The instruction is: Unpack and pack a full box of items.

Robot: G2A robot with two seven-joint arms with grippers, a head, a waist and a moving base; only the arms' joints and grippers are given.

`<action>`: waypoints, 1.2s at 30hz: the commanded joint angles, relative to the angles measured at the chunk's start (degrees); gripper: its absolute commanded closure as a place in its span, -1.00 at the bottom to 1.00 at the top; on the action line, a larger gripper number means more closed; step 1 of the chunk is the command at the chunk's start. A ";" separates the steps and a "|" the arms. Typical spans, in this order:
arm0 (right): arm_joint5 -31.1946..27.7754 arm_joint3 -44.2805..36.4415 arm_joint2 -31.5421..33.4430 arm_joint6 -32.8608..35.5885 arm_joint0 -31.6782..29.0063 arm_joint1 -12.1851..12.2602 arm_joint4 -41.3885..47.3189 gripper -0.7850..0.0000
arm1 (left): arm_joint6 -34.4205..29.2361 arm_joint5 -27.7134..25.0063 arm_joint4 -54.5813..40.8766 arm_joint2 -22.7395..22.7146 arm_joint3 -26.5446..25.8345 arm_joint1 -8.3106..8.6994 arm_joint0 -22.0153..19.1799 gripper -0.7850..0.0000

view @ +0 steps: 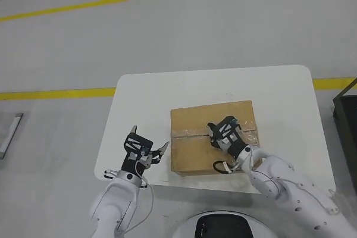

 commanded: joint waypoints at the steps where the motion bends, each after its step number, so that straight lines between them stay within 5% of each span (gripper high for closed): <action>1: 1.47 -0.68 0.89 0.12 -1.24 0.04 0.15 1.00 | 0.01 -0.24 0.10 0.44 0.37 -0.02 -0.61 -1.00; 30: 7.28 -8.58 12.24 -1.78 -13.91 0.40 -1.36 1.00 | 1.70 -0.22 -0.06 2.47 2.16 0.02 -3.02 -1.00; 32: 7.35 -9.52 13.41 -2.69 -14.49 0.39 -0.69 1.00 | 2.46 0.34 -0.21 2.38 1.93 0.01 -2.74 -0.80; 33: 7.47 -10.16 14.28 -3.08 -14.83 0.40 -0.07 1.00 | 2.91 0.76 -0.23 2.27 1.78 0.00 -2.59 -0.52; 34: 7.48 -10.77 15.20 -3.37 -15.24 0.44 0.28 1.00 | 3.35 1.13 -0.31 2.22 1.61 -0.01 -2.41 0.08; 35: 7.47 -11.63 16.45 -3.77 -15.72 0.52 0.48 1.00 | 3.91 1.65 -0.36 2.10 1.29 -0.02 -2.24 0.27; 36: 7.37 -12.31 17.65 -4.00 -16.38 0.61 0.63 1.00 | 4.40 1.94 -0.35 2.04 1.09 -0.02 -2.03 0.75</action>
